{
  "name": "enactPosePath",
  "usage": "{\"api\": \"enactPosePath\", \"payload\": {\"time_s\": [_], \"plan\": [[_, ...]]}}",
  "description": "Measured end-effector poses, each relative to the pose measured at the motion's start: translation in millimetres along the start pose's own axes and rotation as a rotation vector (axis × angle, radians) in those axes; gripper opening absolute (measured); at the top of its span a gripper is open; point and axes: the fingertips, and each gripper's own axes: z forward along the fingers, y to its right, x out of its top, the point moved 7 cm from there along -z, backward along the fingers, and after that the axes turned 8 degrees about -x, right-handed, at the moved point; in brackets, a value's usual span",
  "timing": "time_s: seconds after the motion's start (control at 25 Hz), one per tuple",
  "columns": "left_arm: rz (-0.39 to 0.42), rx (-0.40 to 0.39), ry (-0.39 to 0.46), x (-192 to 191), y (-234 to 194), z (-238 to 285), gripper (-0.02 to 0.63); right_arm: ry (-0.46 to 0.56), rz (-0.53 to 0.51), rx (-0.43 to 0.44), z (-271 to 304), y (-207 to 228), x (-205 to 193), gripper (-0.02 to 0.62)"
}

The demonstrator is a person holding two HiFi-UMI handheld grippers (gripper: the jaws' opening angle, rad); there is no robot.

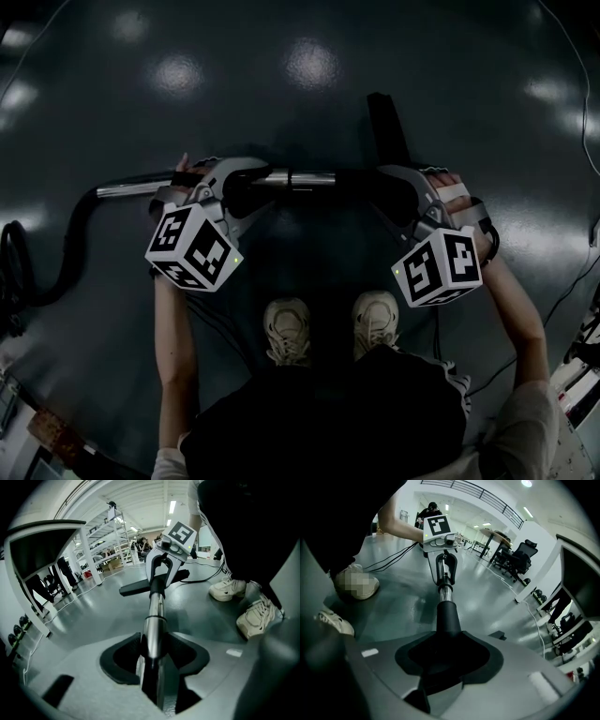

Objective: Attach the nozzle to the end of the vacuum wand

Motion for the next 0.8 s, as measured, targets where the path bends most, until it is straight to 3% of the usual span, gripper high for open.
{"api": "enactPosePath", "payload": {"time_s": [0.4,0.56,0.68,0.8], "plan": [[0.031,0.008,0.002,12,-2,12,0.184,0.013,0.016,0.013,10,-1,-2,0.173],[0.017,0.067,-0.099,-2,-2,4,0.221,0.023,0.013,0.017,11,-1,-2,0.173],[0.037,0.080,-0.222,-18,1,-1,0.204,0.023,0.013,0.022,11,-2,-2,0.173],[0.024,0.072,-0.285,-36,-1,-5,0.199,0.027,0.020,0.028,11,-2,1,0.173]]}}
